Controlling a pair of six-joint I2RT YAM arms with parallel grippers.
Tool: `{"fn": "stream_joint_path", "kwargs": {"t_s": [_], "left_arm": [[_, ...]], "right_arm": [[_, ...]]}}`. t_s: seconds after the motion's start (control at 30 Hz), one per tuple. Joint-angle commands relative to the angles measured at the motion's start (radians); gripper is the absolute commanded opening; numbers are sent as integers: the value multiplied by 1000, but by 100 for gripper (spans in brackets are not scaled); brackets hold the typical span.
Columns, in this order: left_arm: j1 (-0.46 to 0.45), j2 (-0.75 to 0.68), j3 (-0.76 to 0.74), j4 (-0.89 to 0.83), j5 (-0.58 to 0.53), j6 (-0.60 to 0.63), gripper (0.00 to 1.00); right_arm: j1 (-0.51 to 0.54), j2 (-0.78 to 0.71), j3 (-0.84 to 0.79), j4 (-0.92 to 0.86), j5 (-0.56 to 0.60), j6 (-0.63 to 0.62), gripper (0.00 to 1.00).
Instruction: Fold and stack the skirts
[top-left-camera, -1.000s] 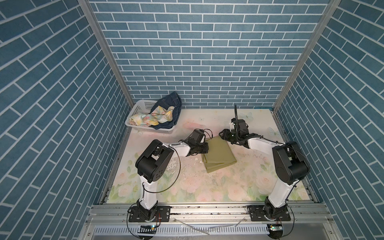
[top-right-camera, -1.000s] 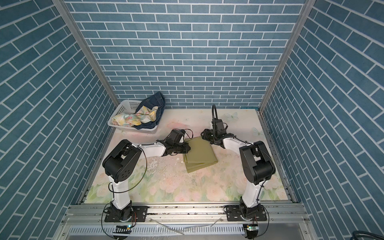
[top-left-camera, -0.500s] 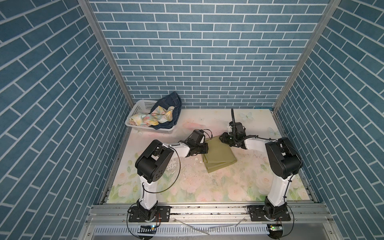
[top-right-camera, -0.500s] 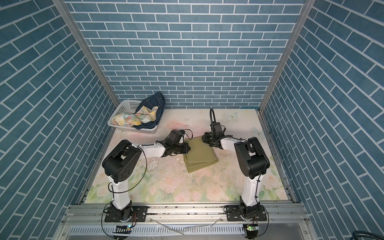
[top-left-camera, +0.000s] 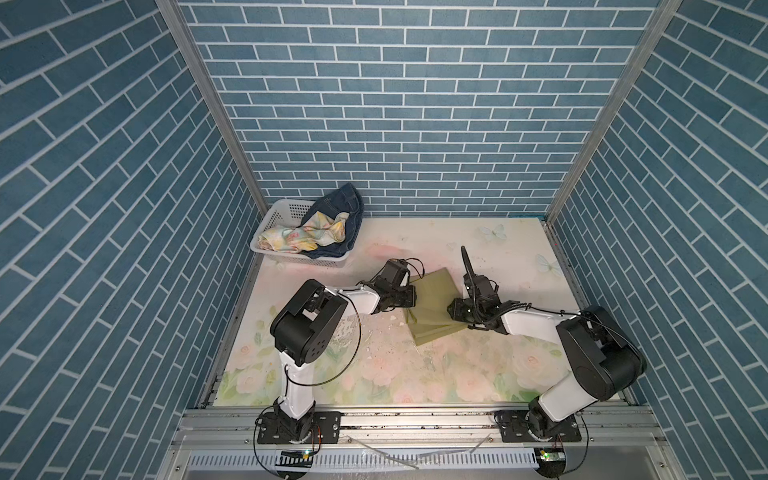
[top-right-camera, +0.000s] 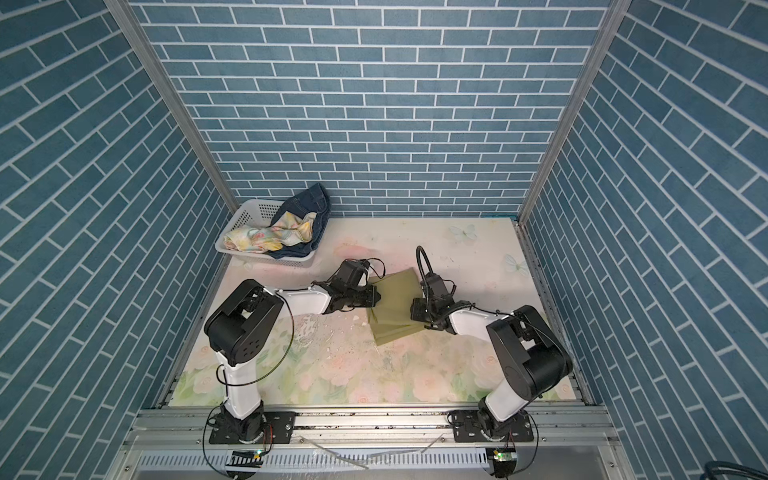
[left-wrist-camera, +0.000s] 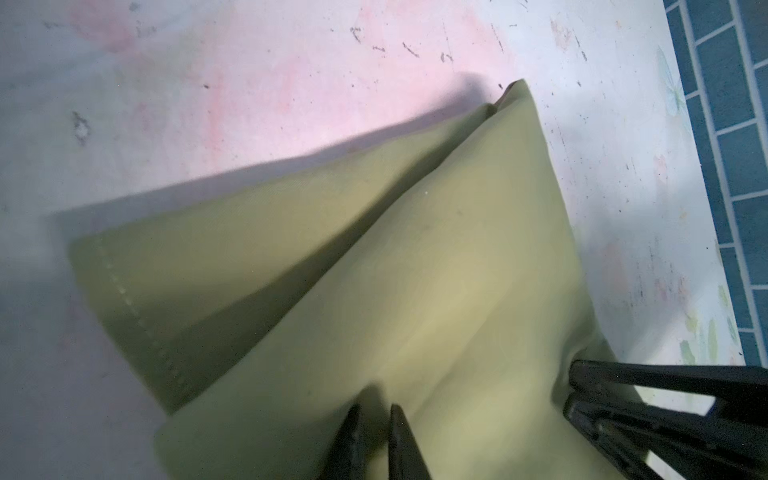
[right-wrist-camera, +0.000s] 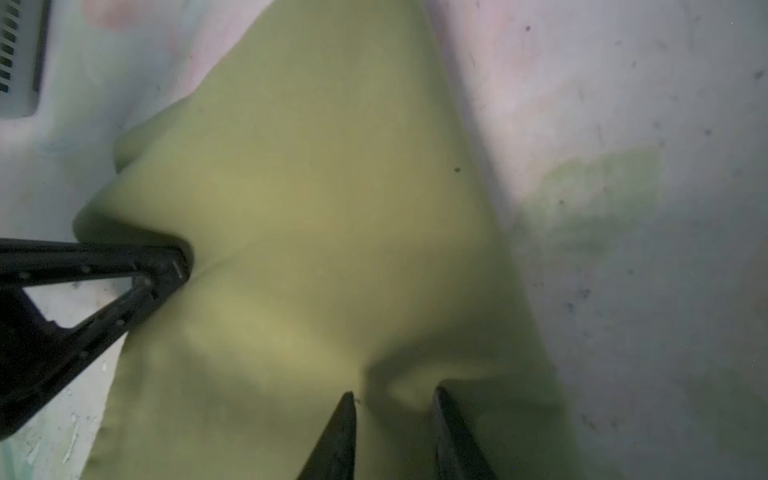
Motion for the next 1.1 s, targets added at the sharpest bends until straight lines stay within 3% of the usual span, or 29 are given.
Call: {"fn": "stream_joint_path", "kwargs": {"t_s": [0.0,0.2,0.33,0.67,1.07], "left_arm": [[-3,13,-35,-73,4,-4,14],[-3,5,-42,-69,7,-10,14],[-3,-2,-44,-73,4,-8,14],[-4,10,-30,-87,6,-1,14],[-3,35,-7,-105,10,6,12]], "right_arm": [[4,-8,-49,-37,35,39,31],[-3,-117,5,-140,61,-11,33],[-66,-142,82,-179,10,-57,41],[-185,126,388,-217,-189,-246,69],[-211,440,671,-374,-294,-489,73]]}}
